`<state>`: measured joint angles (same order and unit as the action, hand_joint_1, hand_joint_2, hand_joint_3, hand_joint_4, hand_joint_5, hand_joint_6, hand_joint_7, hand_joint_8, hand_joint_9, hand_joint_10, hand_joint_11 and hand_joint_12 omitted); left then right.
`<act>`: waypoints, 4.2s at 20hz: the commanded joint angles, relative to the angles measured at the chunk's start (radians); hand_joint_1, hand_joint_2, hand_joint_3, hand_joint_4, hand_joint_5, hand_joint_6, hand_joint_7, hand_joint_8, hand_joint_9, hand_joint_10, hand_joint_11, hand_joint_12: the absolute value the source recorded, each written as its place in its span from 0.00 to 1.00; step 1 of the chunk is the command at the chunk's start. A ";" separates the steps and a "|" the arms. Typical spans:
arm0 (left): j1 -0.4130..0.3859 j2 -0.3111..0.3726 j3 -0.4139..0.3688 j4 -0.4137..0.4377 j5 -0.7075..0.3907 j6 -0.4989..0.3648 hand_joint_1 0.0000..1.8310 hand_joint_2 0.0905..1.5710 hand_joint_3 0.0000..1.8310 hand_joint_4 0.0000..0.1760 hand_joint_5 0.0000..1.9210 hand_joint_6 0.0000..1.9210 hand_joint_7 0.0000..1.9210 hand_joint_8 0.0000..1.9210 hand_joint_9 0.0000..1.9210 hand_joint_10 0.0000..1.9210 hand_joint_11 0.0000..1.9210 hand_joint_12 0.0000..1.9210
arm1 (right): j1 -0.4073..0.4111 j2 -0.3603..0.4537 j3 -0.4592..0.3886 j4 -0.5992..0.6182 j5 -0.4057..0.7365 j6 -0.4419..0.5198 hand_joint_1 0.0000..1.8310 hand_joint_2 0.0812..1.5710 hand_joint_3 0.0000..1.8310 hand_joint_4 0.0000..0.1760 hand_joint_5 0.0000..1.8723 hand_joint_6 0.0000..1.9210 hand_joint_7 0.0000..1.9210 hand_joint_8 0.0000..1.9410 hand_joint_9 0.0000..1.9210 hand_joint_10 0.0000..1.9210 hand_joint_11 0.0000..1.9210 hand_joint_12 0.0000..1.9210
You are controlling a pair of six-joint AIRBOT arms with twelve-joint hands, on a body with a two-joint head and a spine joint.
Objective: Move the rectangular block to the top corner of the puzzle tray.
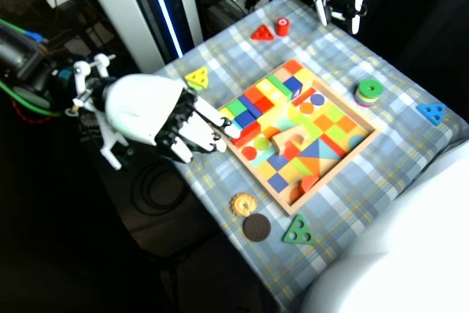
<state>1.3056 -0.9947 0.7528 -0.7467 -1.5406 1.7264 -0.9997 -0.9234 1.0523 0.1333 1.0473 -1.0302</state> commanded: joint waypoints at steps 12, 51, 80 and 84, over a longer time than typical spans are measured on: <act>-0.009 0.005 0.002 0.043 -0.107 -0.007 0.45 0.76 0.00 0.00 0.26 0.00 0.32 0.01 0.14 0.43 0.00 0.84 | 0.230 -0.021 0.070 -0.242 -0.139 0.015 0.74 0.46 0.57 0.00 0.23 0.01 0.42 0.91 0.67 1.00 0.66 1.00; -0.010 0.004 0.002 0.045 -0.086 -0.007 0.43 0.77 0.00 0.14 0.26 0.00 0.34 0.00 0.23 0.25 0.00 0.79 | 0.438 -0.283 0.367 -0.836 -0.445 0.529 0.89 0.67 0.08 0.00 0.37 0.00 0.68 1.00 0.80 1.00 0.82 1.00; -0.009 0.003 -0.002 0.044 -0.072 -0.007 0.42 0.77 0.00 0.04 0.24 0.00 0.32 0.00 0.28 0.11 0.00 0.77 | 0.484 -0.217 0.396 -1.016 -0.602 0.613 0.88 0.75 0.01 0.00 0.33 0.00 0.55 1.00 0.68 1.00 0.72 1.00; -0.009 0.002 -0.002 0.045 -0.071 -0.007 0.39 0.77 0.00 0.05 0.25 0.00 0.32 0.00 0.30 0.08 0.02 0.75 | 0.489 -0.218 0.418 -1.016 -0.612 0.613 0.90 0.74 0.00 0.01 0.33 0.00 0.53 1.00 0.67 1.00 0.72 1.00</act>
<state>1.3033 -0.9943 0.7517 -0.7418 -1.4963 1.7267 -0.5270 -1.1408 1.4681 -0.9070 0.3794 -0.4084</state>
